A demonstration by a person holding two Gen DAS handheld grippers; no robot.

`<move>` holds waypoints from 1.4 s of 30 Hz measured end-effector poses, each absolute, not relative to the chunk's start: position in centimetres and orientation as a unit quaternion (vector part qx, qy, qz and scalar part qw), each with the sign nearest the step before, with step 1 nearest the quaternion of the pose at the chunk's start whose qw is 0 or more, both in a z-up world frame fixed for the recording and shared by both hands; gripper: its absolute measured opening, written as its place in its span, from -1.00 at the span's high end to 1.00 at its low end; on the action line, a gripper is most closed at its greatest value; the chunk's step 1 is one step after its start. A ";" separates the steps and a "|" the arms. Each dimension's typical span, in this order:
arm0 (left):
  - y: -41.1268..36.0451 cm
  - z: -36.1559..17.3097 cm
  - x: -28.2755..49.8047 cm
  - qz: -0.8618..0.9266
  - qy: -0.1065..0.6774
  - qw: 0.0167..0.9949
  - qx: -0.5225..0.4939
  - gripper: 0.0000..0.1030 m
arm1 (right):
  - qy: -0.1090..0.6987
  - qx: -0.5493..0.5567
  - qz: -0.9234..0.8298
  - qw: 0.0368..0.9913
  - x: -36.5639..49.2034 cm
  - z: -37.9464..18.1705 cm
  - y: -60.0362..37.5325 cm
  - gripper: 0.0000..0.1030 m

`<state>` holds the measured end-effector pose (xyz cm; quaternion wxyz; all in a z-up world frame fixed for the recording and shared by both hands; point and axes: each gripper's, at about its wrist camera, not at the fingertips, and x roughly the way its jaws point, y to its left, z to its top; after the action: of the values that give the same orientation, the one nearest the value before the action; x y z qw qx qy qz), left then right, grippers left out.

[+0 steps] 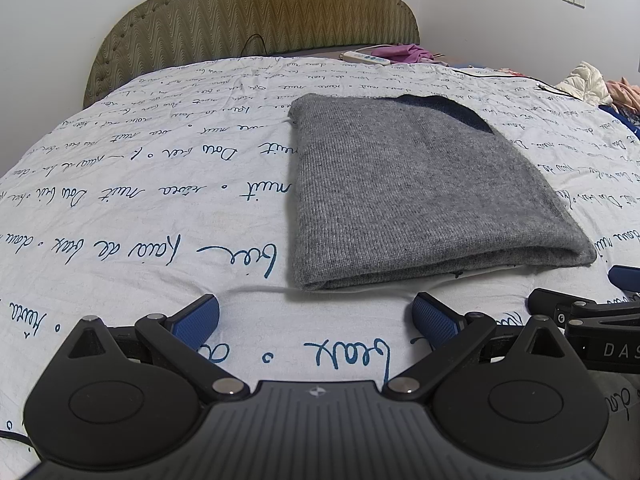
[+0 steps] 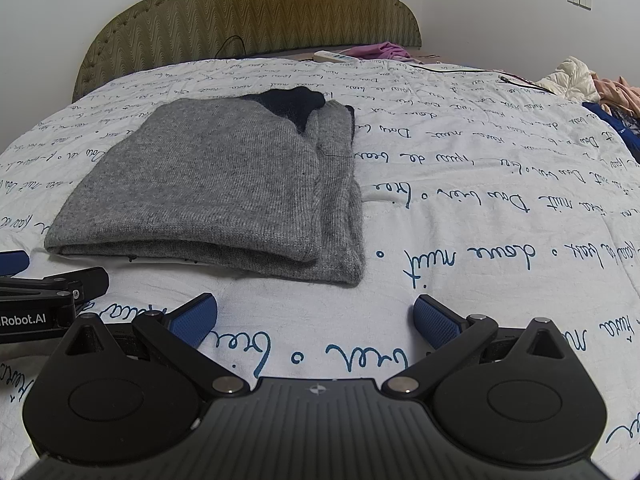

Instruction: Fold small clothes

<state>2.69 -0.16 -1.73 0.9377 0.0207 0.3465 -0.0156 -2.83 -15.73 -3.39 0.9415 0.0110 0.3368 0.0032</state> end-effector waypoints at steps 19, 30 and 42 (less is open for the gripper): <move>-0.2 -1.7 2.7 -0.015 0.347 0.938 0.021 -1.00 | 0.337 0.011 0.003 0.942 -2.8 -3.4 -15.7 -1.00; -0.2 -1.7 2.7 -0.016 0.347 0.937 0.021 -1.00 | 0.337 0.011 0.003 0.942 -2.8 -3.4 -15.7 -1.00; -0.3 -1.6 2.8 -0.016 0.353 0.935 0.019 -1.00 | 0.339 0.010 0.005 0.941 -2.8 -3.3 -15.7 -1.00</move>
<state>2.80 -0.25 -1.56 0.9352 0.0191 0.3532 -0.0157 -2.83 -15.67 -3.30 0.9409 0.0104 0.3386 0.0050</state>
